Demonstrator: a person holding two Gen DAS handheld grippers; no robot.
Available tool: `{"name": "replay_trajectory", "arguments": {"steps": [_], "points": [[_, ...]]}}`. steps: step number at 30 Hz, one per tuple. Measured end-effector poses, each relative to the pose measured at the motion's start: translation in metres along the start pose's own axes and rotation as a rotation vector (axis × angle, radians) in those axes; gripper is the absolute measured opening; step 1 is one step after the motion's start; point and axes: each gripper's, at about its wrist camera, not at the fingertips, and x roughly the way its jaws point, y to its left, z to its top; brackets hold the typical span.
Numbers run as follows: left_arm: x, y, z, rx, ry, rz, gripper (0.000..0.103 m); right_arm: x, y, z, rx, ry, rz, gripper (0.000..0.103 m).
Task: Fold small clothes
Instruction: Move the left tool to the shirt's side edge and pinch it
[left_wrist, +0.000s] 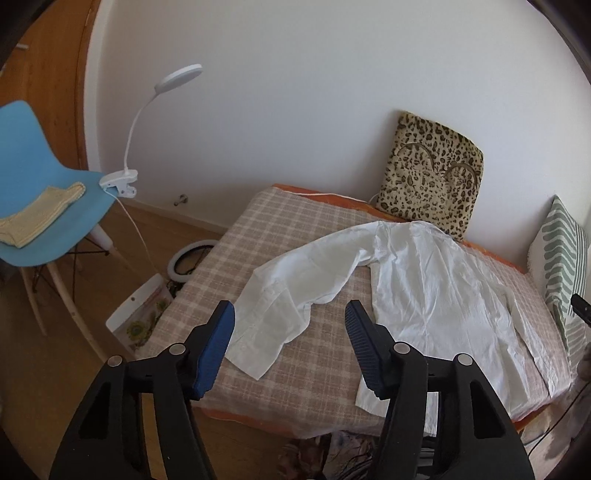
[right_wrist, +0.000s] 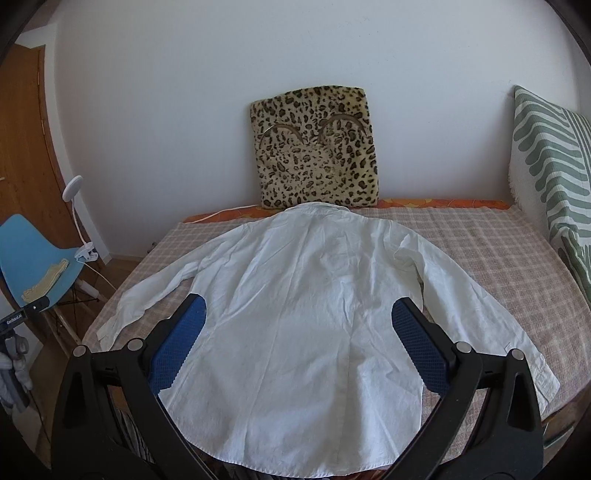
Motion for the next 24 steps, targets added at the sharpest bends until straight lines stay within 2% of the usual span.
{"name": "replay_trajectory", "arguments": {"steps": [2, 6, 11, 13, 16, 18, 20, 24], "points": [[0.014, 0.026, 0.000, -0.055, 0.033, 0.021, 0.049, 0.012, 0.012, 0.005, -0.007, 0.033, 0.044, 0.095], [0.039, 0.061, -0.007, -0.134, 0.090, 0.012, 0.047, 0.042, 0.032, 0.017, -0.010, 0.100, 0.103, 0.090], [0.082, 0.077, -0.016, -0.118, 0.174, 0.000, 0.047, 0.084, 0.060, 0.035, -0.045, 0.149, 0.103, 0.086], [0.102, 0.082, -0.021, -0.110, 0.209, -0.017, 0.047, 0.106, 0.074, 0.044, -0.032, 0.189, 0.125, 0.079], [0.130, 0.089, -0.030, -0.087, 0.263, -0.021, 0.025, 0.140, 0.093, 0.054, -0.008, 0.226, 0.132, 0.078], [0.143, 0.094, -0.036, -0.102, 0.279, -0.007, 0.025, 0.159, 0.108, 0.059, -0.015, 0.238, 0.123, 0.078], [0.153, 0.099, -0.041, -0.135, 0.294, -0.026, 0.025, 0.182, 0.125, 0.065, -0.020, 0.270, 0.135, 0.078], [0.158, 0.094, -0.047, -0.077, 0.302, -0.002, 0.025, 0.227, 0.158, 0.075, -0.012, 0.350, 0.180, 0.078]]}}
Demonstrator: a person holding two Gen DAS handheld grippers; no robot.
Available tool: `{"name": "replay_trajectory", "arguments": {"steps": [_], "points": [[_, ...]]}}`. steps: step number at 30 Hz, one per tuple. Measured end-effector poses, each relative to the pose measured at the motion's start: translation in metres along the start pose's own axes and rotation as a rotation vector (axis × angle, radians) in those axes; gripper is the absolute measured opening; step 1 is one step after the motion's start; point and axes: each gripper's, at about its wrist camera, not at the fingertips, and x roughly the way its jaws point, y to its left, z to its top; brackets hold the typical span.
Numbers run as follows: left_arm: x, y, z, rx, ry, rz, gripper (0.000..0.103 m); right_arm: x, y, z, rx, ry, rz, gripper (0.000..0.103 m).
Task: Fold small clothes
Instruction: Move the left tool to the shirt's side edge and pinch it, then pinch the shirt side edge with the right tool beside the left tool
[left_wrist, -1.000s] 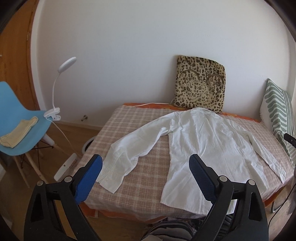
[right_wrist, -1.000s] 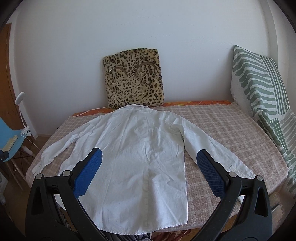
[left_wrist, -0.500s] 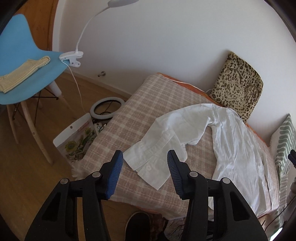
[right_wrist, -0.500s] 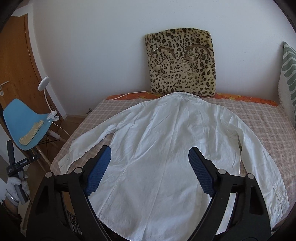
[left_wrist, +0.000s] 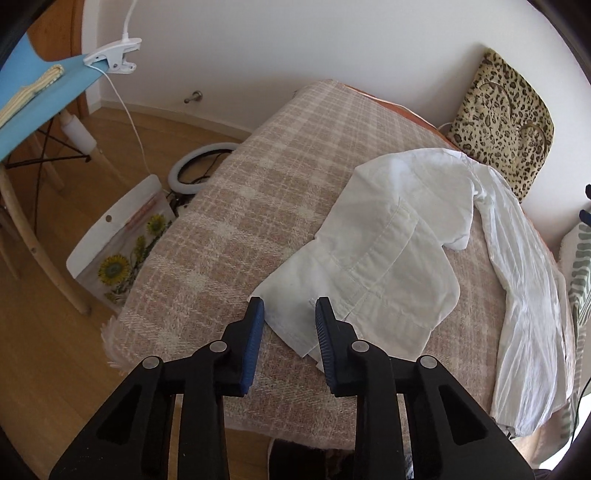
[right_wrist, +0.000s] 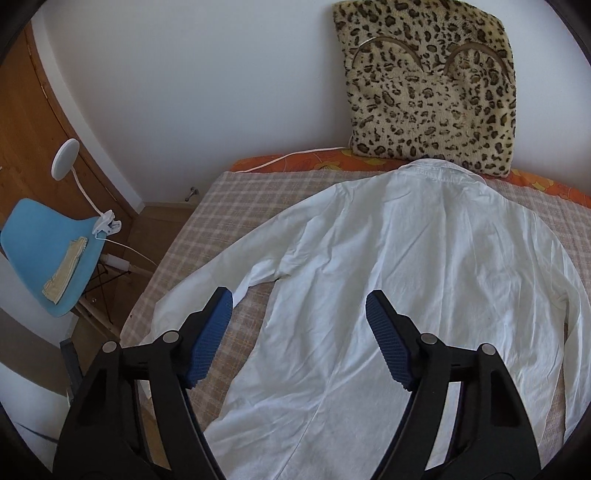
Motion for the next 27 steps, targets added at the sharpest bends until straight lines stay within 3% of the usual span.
{"name": "replay_trajectory", "arguments": {"steps": [5, 10, 12, 13, 14, 20, 27], "points": [[0.000, -0.004, 0.001, 0.023, -0.024, 0.020, 0.026, 0.060, 0.035, 0.032, 0.017, 0.115, 0.062, 0.078], [0.002, -0.011, 0.000, 0.084, -0.045, 0.067, 0.025, 0.116, 0.073, 0.050, -0.007, 0.218, 0.072, 0.078], [0.001, -0.009, 0.000, 0.077, -0.063, 0.076, 0.013, 0.135, 0.085, 0.054, -0.026, 0.241, 0.058, 0.078], [0.001, -0.007, -0.001, 0.066, -0.073, 0.058, 0.006, 0.144, 0.090, 0.055, -0.032, 0.252, 0.049, 0.078], [0.000, -0.006, -0.002, 0.049, -0.084, 0.036, 0.004, 0.155, 0.095, 0.056, -0.034, 0.266, 0.036, 0.078], [-0.009, 0.001, -0.005, -0.030, -0.134, -0.071, 0.003, 0.208, 0.113, 0.062, -0.044, 0.324, -0.034, 0.078], [-0.032, -0.011, -0.009, -0.009, -0.194, -0.138, 0.003, 0.255, 0.122, 0.066, -0.052, 0.393, -0.107, 0.078]]}}
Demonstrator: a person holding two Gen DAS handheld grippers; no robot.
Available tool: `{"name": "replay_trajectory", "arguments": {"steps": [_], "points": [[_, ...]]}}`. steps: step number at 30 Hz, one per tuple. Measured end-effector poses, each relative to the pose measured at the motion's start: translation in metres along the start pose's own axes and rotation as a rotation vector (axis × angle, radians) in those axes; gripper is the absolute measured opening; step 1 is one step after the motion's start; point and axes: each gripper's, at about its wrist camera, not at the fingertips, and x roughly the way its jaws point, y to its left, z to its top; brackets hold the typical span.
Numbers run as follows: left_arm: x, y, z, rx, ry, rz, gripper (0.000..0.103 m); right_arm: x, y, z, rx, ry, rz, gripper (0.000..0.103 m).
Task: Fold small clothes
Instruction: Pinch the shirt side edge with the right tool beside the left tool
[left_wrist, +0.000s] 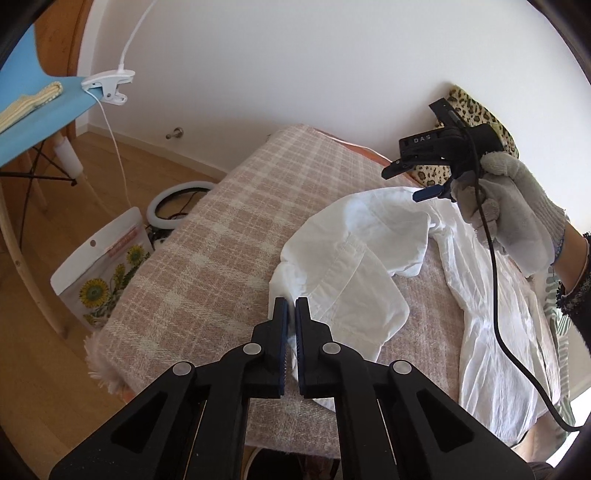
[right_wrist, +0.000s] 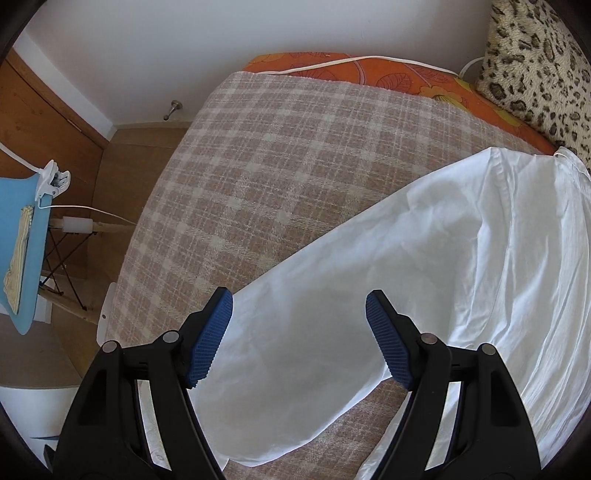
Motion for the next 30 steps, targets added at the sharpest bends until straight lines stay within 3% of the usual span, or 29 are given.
{"name": "replay_trajectory", "arguments": {"steps": [6, 10, 15, 17, 19, 21, 28, 30], "points": [[-0.025, -0.026, 0.001, 0.074, -0.041, -0.083, 0.003, 0.026, 0.008, 0.010, 0.000, 0.054, -0.064, 0.078], [-0.033, -0.046, -0.006, 0.134, -0.025, -0.156, 0.002, 0.037, 0.019, 0.015, -0.030, 0.092, -0.076, 0.078], [-0.036, -0.073, -0.013, 0.218, 0.006, -0.216, 0.002, 0.044, 0.020, 0.013, -0.080, 0.116, -0.173, 0.077], [-0.035, -0.077, -0.017, 0.231, 0.019, -0.231, 0.002, 0.038, 0.014, 0.010, -0.098, 0.108, -0.190, 0.060], [-0.035, -0.080, -0.018, 0.236, 0.029, -0.246, 0.002, 0.030, 0.001, 0.009, -0.083, 0.117, -0.166, 0.024], [-0.036, -0.085, -0.020, 0.238, 0.033, -0.267, 0.002, 0.017, -0.014, 0.007, -0.074, 0.098, -0.145, 0.007], [-0.040, -0.119, -0.022, 0.314, 0.031, -0.322, 0.002, -0.028, -0.053, -0.005, -0.084, 0.020, -0.129, 0.002], [-0.042, -0.127, -0.026, 0.338, 0.034, -0.327, 0.002, -0.033, -0.060, -0.001, -0.075, 0.009, -0.080, 0.002]]}}
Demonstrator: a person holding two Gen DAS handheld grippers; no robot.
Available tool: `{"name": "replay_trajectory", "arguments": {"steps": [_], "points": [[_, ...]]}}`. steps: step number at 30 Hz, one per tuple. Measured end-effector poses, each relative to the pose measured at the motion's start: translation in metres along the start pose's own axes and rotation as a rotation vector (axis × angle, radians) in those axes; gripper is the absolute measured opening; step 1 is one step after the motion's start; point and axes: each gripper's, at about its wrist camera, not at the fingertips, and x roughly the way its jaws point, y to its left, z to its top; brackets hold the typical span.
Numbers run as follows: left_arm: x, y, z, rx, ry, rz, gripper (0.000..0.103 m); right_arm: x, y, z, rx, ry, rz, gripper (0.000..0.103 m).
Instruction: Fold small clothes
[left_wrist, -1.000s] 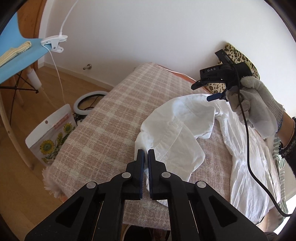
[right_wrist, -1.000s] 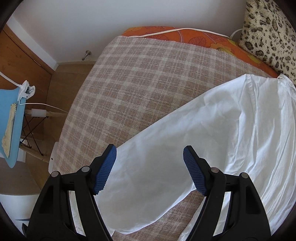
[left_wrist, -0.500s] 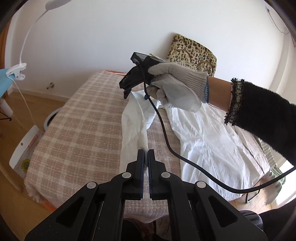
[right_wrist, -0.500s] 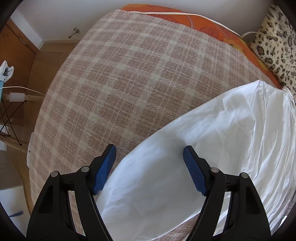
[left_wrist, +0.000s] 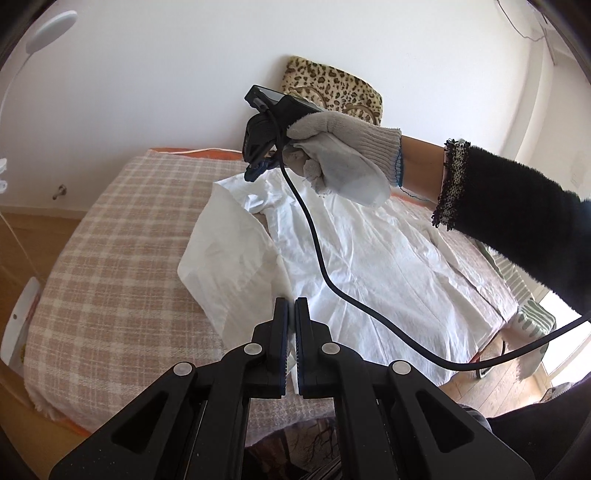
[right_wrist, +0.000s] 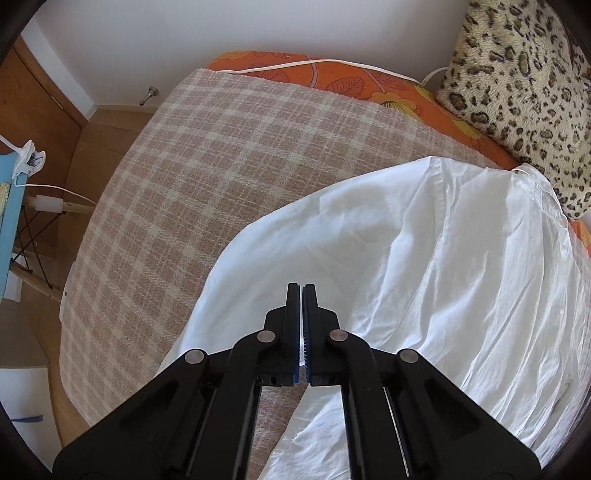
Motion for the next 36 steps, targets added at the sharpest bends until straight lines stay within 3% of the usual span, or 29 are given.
{"name": "replay_trajectory", "arguments": {"steps": [2, 4, 5, 9, 11, 12, 13, 14, 20, 25, 32, 36], "points": [[-0.001, -0.006, -0.001, 0.011, 0.004, -0.009, 0.002, -0.006, -0.003, -0.002, 0.014, 0.002, 0.057, 0.013], [-0.001, -0.009, -0.004, 0.013, 0.014, -0.014, 0.002, -0.004, -0.004, 0.001, 0.043, 0.016, 0.081, 0.072], [-0.001, -0.010, -0.004, 0.012, 0.019, -0.018, 0.002, -0.003, -0.004, 0.003, 0.055, 0.003, 0.090, 0.075], [-0.003, -0.018, -0.006, 0.024, 0.036, -0.025, 0.002, 0.009, 0.003, 0.008, 0.044, 0.014, 0.127, 0.074], [-0.004, -0.018, -0.006, 0.022, 0.038, -0.024, 0.002, 0.027, 0.010, 0.010, 0.028, 0.050, 0.073, 0.062], [-0.004, -0.018, -0.006, 0.017, 0.040, -0.024, 0.002, 0.034, 0.012, 0.009, 0.027, 0.067, 0.060, 0.041], [-0.004, -0.017, -0.006, 0.012, 0.044, -0.025, 0.002, 0.041, 0.013, 0.007, 0.030, 0.080, 0.055, 0.011], [-0.004, -0.016, -0.006, 0.008, 0.047, -0.024, 0.002, 0.045, 0.013, 0.005, 0.030, 0.086, 0.043, 0.006], [0.005, -0.026, -0.004, 0.057, 0.062, -0.008, 0.002, 0.017, -0.009, 0.004, 0.043, 0.000, 0.033, 0.001], [0.025, -0.048, -0.002, 0.127, 0.094, -0.063, 0.002, -0.018, -0.053, -0.004, 0.080, -0.052, 0.032, 0.001], [0.053, -0.079, -0.001, 0.259, 0.184, -0.130, 0.002, -0.028, -0.121, -0.035, 0.158, -0.061, 0.025, 0.001], [0.060, -0.085, -0.007, 0.271, 0.226, -0.155, 0.002, -0.016, -0.144, -0.055, 0.185, -0.046, 0.012, 0.001]]}}
